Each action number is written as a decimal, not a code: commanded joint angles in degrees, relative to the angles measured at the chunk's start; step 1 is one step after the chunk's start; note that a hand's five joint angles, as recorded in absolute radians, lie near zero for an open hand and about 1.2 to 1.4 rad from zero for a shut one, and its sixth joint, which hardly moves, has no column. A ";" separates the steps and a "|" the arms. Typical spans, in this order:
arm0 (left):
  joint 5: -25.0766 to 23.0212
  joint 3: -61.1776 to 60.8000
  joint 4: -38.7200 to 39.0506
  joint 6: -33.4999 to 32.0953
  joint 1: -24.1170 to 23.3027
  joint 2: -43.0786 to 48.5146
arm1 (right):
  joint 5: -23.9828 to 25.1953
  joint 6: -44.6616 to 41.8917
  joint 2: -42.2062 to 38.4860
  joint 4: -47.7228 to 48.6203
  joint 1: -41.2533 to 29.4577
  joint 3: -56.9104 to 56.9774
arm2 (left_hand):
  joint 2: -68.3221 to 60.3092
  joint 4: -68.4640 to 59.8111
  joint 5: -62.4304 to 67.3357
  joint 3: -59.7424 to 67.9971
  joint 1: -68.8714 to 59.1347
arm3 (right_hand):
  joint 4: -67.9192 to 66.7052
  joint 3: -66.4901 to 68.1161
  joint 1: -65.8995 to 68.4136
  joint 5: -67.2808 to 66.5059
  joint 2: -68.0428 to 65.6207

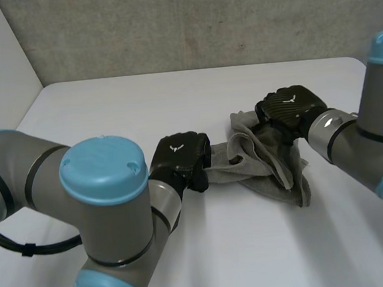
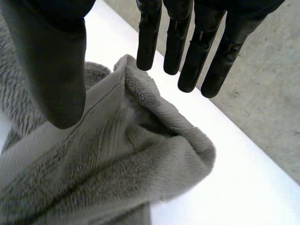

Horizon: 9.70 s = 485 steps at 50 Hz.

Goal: Fold the towel.

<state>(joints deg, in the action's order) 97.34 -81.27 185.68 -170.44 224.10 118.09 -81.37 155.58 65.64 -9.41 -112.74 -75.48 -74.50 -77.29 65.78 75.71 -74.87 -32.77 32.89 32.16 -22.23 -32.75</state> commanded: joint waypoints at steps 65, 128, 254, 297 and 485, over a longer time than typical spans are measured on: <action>-3.46 13.90 6.70 -16.77 22.35 -15.34 | 17.74 36.46 6.08 20.40 14.22 17.21 | -5.50 -2.71 4.22 4.29 -5.13 | -47.23 47.11 47.84 -47.77 -47.25; -10.77 -10.15 14.80 -15.80 26.22 -2.79 | 10.71 11.23 6.52 7.55 4.47 -19.97 | -5.50 -2.71 4.22 4.29 -5.13 | 12.09 -12.21 -11.48 11.56 12.07; -6.28 -16.13 6.99 -18.96 23.66 -27.01 | 14.84 -3.44 17.33 -19.33 11.23 -5.91 | -5.50 -2.71 4.22 4.29 -5.13 | -47.23 47.11 47.84 -47.77 -47.25; -3.92 33.98 14.44 -16.33 24.90 0.12 | 0.51 -3.44 -3.85 19.52 0.15 25.03 | -5.50 -2.71 4.22 4.29 -5.13 | -47.23 47.11 47.84 -47.77 -47.25; -22.29 -3.66 15.59 -25.19 38.43 1.50 | 9.21 -13.28 -9.80 -2.64 14.66 8.48 | -5.50 -2.71 4.22 4.29 -5.13 | -47.23 47.11 47.84 -47.77 -47.25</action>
<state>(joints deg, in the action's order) 73.58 -93.46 202.22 -192.62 263.20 108.26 -71.91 144.79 67.51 -13.21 -96.18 -74.93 -77.33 -77.81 67.05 77.09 -75.46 -76.44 75.99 76.72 -67.28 -76.79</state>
